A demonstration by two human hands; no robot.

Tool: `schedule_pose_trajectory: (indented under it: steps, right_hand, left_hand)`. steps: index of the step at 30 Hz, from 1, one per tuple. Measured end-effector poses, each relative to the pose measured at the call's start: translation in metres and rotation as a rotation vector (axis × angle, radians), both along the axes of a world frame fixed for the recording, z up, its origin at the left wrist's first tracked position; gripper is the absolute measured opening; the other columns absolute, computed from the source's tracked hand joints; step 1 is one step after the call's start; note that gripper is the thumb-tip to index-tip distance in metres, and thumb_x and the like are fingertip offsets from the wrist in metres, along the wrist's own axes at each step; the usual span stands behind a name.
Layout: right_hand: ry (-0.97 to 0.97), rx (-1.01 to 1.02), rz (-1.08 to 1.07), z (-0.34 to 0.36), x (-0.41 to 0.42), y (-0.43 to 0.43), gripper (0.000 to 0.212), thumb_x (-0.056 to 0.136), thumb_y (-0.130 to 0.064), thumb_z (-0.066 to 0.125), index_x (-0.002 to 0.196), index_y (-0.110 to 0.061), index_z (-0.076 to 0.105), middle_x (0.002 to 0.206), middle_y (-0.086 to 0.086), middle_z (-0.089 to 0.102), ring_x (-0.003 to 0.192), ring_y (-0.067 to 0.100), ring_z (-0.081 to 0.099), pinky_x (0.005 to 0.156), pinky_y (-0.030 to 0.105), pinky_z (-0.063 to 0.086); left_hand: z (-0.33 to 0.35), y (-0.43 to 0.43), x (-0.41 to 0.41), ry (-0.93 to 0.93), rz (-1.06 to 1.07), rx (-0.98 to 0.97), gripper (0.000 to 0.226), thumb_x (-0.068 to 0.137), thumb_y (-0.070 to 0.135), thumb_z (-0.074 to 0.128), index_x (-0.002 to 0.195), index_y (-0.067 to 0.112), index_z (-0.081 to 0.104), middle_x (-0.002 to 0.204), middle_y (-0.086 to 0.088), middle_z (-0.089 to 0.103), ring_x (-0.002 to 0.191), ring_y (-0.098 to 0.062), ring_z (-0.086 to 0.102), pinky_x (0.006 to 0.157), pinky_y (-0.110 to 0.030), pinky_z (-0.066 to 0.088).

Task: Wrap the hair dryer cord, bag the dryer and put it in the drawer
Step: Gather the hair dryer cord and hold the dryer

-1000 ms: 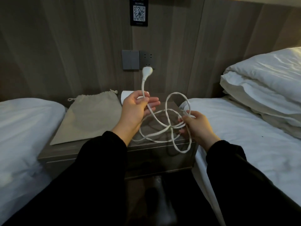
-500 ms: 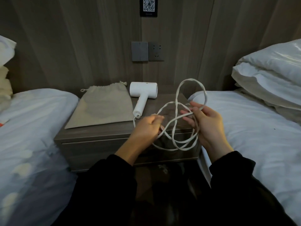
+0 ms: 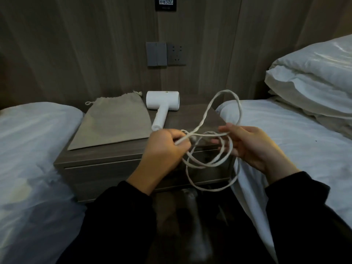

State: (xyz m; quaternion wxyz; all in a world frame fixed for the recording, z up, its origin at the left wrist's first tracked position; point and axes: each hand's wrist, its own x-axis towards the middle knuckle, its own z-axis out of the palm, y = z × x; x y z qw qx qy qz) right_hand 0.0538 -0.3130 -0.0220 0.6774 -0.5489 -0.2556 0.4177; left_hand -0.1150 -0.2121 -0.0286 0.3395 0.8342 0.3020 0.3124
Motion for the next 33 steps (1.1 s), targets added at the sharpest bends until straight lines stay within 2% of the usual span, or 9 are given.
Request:
schedule_pose_trajectory:
  steps: [5,11,14,17,21,25,27,31,33]
  right_hand:
    - [-0.277,-0.112,0.077,-0.002,0.008,-0.014,0.038,0.097,-0.028,0.038,0.114,0.0,0.059,0.097,0.016,0.071,0.079,0.018,0.07,0.077,0.028,0.056]
    - [-1.275,-0.194,-0.124,0.008,-0.011,-0.025,0.067,0.084,-0.066,0.031,0.082,-0.011,0.071,0.077,0.003,0.064,0.077,0.014,0.057,0.071,0.029,0.041]
    - [-1.288,-0.127,-0.014,0.004,-0.035,-0.014,0.04,0.076,-0.061,0.044,0.078,-0.028,0.066,0.077,-0.006,0.056,0.078,0.01,0.052,0.071,0.023,0.037]
    - [-1.222,-0.204,0.112,-0.012,-0.046,0.002,0.01,0.081,-0.031,0.065,0.076,-0.023,0.069,0.078,-0.005,0.064,0.072,0.004,0.057,0.069,0.016,0.042]
    - [-0.799,-0.12,0.154,-0.023,-0.04,0.004,0.021,0.091,-0.005,0.048,0.073,-0.011,0.057,0.052,-0.002,0.062,0.042,0.005,0.053,0.045,0.011,0.04]
    - [-0.437,-0.091,-0.037,-0.016,-0.01,-0.003,0.029,0.094,-0.004,0.036,0.067,-0.013,0.043,0.031,-0.003,0.039,0.025,0.011,0.028,0.031,0.016,0.026]
    - [-0.575,-0.226,0.037,-0.015,0.007,-0.012,0.032,0.09,-0.005,0.04,0.059,-0.01,0.046,0.03,-0.003,0.036,0.024,0.013,0.025,0.034,0.017,0.024]
    - [-0.948,-0.776,0.642,-0.021,0.014,-0.027,0.022,0.089,-0.009,0.043,0.078,-0.006,0.061,0.049,0.005,0.058,0.04,0.019,0.052,0.039,0.021,0.039]
    - [-0.983,-0.776,0.626,-0.03,0.016,-0.021,0.021,0.092,-0.011,0.045,0.079,-0.009,0.061,0.065,0.006,0.064,0.06,0.021,0.059,0.052,0.024,0.046]
  left_hand:
    - [0.001,0.009,-0.007,-0.086,0.035,-0.09,0.018,0.089,0.024,0.057,0.083,0.019,0.073,0.071,-0.007,0.07,0.065,-0.019,0.065,0.068,-0.034,0.058]
    - [0.001,0.017,0.0,-0.174,0.105,-0.215,0.025,0.09,0.023,0.055,0.071,0.015,0.07,0.061,-0.01,0.067,0.054,-0.011,0.057,0.063,-0.029,0.052]
    - [-0.002,0.015,0.006,-0.155,0.075,-0.214,0.024,0.09,0.023,0.054,0.072,0.017,0.069,0.052,0.0,0.061,0.047,-0.004,0.053,0.056,-0.021,0.047]
    - [-0.007,0.013,0.012,-0.179,0.034,-0.209,0.023,0.091,0.021,0.055,0.073,0.014,0.069,0.051,0.0,0.059,0.042,-0.002,0.05,0.052,-0.015,0.044]
    - [-0.009,0.018,0.01,-0.268,0.008,-0.284,0.023,0.092,0.016,0.052,0.077,0.015,0.069,0.049,0.002,0.057,0.041,-0.003,0.048,0.048,-0.015,0.043]
    - [-0.003,0.033,-0.002,-0.444,0.067,-0.471,0.025,0.096,0.015,0.044,0.08,0.014,0.063,0.041,0.004,0.05,0.039,-0.008,0.044,0.042,-0.019,0.039]
    - [-0.001,0.039,-0.008,-0.464,0.045,-0.546,0.026,0.097,0.017,0.042,0.081,0.012,0.061,0.041,0.003,0.047,0.039,-0.011,0.04,0.042,-0.022,0.037]
    - [-0.002,0.044,-0.015,-0.308,-0.124,-0.579,0.024,0.096,0.018,0.045,0.084,0.01,0.064,0.043,0.0,0.046,0.041,-0.012,0.039,0.045,-0.023,0.036]
    - [-0.005,0.044,-0.016,-0.244,-0.201,-0.55,0.023,0.095,0.017,0.047,0.085,0.01,0.067,0.043,0.001,0.046,0.042,-0.011,0.04,0.046,-0.022,0.037]
